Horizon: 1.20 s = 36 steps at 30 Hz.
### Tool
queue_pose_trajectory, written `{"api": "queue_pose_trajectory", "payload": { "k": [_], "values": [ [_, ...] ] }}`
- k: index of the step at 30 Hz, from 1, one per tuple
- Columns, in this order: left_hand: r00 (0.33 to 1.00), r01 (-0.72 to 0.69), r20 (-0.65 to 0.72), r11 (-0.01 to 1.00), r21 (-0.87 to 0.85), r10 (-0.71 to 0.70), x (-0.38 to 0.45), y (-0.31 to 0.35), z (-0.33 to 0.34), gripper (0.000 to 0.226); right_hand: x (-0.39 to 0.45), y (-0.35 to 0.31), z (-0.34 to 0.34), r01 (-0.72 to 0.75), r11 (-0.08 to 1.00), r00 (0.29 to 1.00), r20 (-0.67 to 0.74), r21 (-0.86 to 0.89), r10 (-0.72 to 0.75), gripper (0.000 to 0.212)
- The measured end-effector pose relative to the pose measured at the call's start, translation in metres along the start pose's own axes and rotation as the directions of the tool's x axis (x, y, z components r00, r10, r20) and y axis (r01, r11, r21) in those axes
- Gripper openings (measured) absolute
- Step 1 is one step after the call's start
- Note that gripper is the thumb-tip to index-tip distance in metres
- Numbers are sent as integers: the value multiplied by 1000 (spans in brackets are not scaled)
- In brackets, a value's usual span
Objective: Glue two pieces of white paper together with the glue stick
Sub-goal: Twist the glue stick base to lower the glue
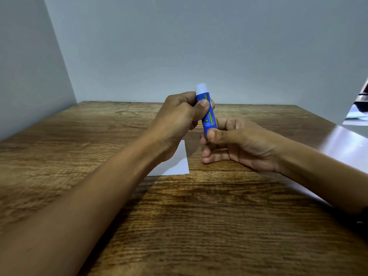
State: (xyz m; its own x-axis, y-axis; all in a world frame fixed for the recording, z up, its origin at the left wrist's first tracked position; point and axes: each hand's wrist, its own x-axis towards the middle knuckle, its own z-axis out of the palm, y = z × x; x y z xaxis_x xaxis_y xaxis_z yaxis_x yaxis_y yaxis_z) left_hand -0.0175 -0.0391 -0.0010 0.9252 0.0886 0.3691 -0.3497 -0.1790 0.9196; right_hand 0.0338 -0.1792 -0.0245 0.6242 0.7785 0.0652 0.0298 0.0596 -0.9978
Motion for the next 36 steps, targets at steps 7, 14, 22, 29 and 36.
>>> {"api": "queue_pose_trajectory", "payload": {
  "k": [7, 14, 22, 29, 36],
  "values": [
    [1000, 3, 7, 1000, 4, -3, 0, -1, -1, 24, -3, -1, -4, -4, 998, 996, 86, 56, -1, 26],
    [1000, -9, 2, 1000, -25, 9, 1, 1, -1, 24, -2, -2, 1, -14, 1000, 999, 45, 20, 13, 26],
    [1000, -14, 17, 1000, -26, 15, 2, -2, -1, 21, -4, -3, 2, -18, 1000, 1000, 23, 24, 17, 22],
    [998, -31, -54, 999, 30, 33, 5, -4, 0, 13, 1, -1, 9, -14, 1000, 992, -122, 8, 14, 28],
    [999, -16, -49, 1000, 8, 16, 5, -3, -1, 18, -3, -4, 0, -25, 997, 999, 31, 71, 23, 28]
  ]
}}
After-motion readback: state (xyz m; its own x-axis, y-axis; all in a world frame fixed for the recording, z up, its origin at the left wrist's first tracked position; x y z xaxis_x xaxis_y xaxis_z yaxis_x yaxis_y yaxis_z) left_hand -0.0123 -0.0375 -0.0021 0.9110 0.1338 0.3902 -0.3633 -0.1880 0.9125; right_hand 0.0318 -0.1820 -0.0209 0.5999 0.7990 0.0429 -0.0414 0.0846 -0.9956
